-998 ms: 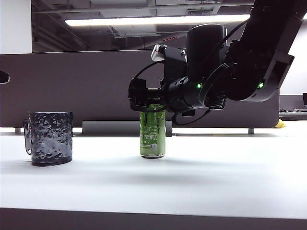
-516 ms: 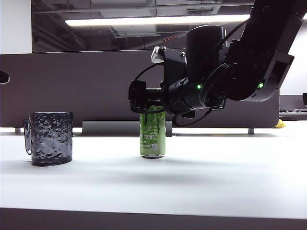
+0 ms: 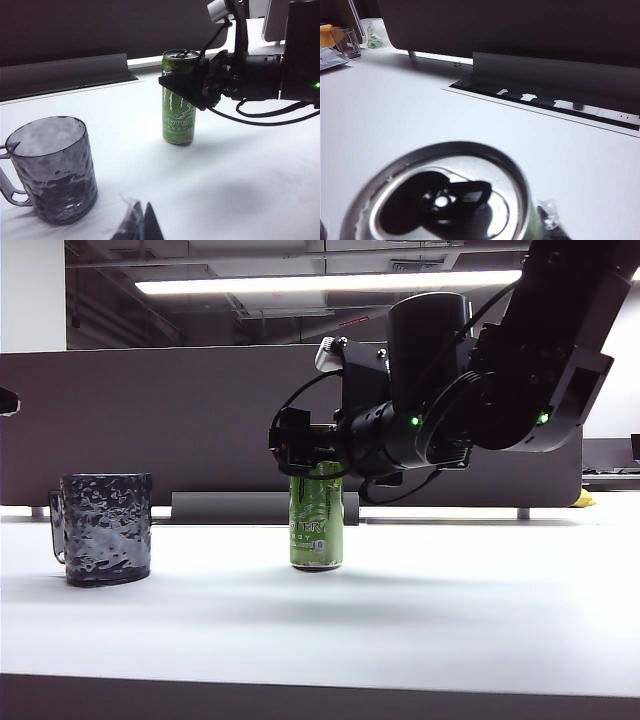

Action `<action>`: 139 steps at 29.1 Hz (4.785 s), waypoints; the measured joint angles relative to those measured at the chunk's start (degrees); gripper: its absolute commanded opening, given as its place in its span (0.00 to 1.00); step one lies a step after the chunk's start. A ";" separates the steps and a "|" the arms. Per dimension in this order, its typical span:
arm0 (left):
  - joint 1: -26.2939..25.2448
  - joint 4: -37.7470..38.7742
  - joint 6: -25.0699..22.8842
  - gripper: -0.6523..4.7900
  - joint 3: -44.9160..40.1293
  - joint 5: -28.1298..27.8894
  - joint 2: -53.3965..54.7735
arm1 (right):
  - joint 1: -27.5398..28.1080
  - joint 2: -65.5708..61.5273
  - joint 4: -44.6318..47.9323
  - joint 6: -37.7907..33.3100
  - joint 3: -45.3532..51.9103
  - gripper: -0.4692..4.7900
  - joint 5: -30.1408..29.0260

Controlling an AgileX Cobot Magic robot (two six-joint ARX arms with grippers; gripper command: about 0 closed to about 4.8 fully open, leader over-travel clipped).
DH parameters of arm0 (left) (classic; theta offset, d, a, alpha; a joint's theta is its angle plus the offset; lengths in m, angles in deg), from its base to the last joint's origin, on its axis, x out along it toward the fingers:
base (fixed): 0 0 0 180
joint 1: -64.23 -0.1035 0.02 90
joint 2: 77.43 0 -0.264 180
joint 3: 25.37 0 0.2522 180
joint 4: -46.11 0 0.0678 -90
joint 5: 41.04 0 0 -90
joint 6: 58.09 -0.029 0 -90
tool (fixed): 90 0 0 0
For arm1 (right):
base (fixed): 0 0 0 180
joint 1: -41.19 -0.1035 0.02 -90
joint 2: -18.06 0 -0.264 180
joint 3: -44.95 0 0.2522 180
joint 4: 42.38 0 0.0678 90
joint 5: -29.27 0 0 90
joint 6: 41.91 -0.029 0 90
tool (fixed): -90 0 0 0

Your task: Pick up the metal can, pour some water into the cup, then place the can back on the table.

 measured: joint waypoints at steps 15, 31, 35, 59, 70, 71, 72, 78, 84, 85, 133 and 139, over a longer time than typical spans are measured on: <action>0.00 0.00 0.00 0.11 0.00 0.00 0.00 | 0.00 -0.02 0.00 -0.02 0.00 0.58 0.00; 0.00 0.00 0.00 0.11 0.00 0.00 -0.02 | -0.04 -0.02 0.00 1.27 0.00 0.52 -0.15; 0.00 0.00 0.00 0.11 0.00 0.00 0.00 | -0.09 0.00 0.02 2.67 0.00 0.52 -0.20; -0.02 0.00 0.00 0.11 0.00 0.00 -0.02 | -2.78 4.44 -10.93 8.59 -8.24 0.52 -8.37; -0.02 0.00 0.00 0.11 0.00 0.00 -0.02 | -5.75 4.44 -22.36 17.62 -18.75 0.52 -9.09; -0.02 -0.02 0.00 0.11 0.00 0.00 -0.02 | -5.90 4.44 -23.26 18.18 -19.47 0.52 -9.05; -0.02 0.00 0.00 0.11 0.00 0.00 -0.02 | -6.12 4.42 -23.96 19.19 -20.06 0.52 -8.85; -0.07 0.00 0.00 0.11 0.00 0.00 -0.02 | -7.19 3.67 -27.08 22.21 -22.60 0.52 -9.09; -0.59 0.00 0.00 0.11 0.00 0.20 -0.02 | -8.07 3.10 -27.98 24.11 -22.56 0.52 -9.09; -1.33 0.00 0.02 0.11 0.00 0.57 -0.02 | -8.26 2.95 -27.96 24.33 -22.56 0.52 -9.01; -11.74 0.00 0.00 0.11 0.00 1.20 0.00 | -11.10 -4.50 -38.58 44.87 -31.78 0.52 -7.63; -11.74 0.00 0.00 0.11 0.00 1.20 0.00 | -11.10 -4.52 -38.97 47.06 -31.78 0.52 -7.61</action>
